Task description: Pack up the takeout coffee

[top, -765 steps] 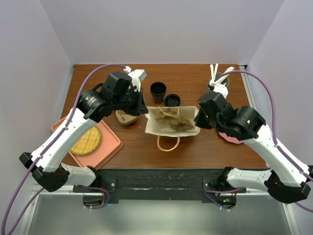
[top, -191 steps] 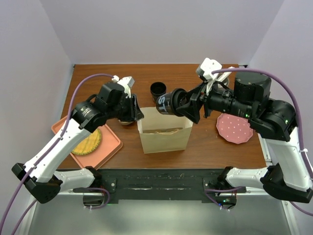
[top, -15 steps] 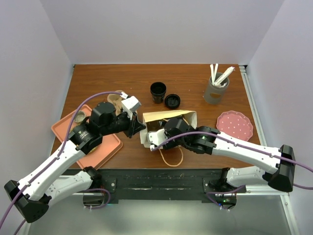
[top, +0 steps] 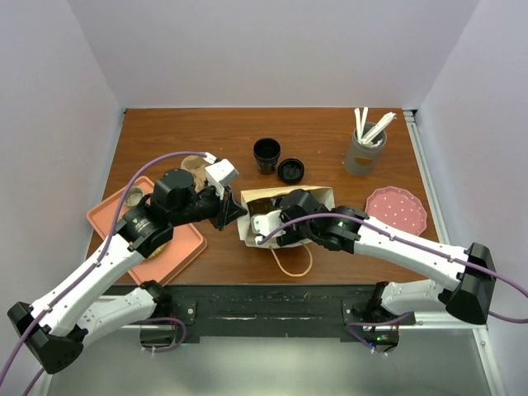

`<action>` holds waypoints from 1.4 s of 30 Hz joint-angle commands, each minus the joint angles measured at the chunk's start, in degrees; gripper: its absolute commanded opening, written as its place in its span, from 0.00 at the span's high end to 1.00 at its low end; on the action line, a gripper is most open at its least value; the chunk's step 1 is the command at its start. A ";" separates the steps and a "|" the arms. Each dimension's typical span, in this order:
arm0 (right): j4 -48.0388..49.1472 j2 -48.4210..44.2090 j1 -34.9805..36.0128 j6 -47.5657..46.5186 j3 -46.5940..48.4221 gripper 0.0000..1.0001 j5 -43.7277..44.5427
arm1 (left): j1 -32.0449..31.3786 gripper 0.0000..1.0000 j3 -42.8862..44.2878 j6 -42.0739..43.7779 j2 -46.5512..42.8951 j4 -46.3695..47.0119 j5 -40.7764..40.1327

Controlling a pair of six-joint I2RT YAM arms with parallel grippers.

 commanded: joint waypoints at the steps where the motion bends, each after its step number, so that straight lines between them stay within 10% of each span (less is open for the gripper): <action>1: 3.04 1.17 -0.62 -1.29 -0.14 0.52 -2.72 | -0.11 0.91 2.61 1.54 0.26 2.25 1.70; 42: 14.64 2.23 -6.51 -1.64 -7.08 0.52 -5.71 | -0.02 0.90 3.05 0.66 2.99 5.85 3.11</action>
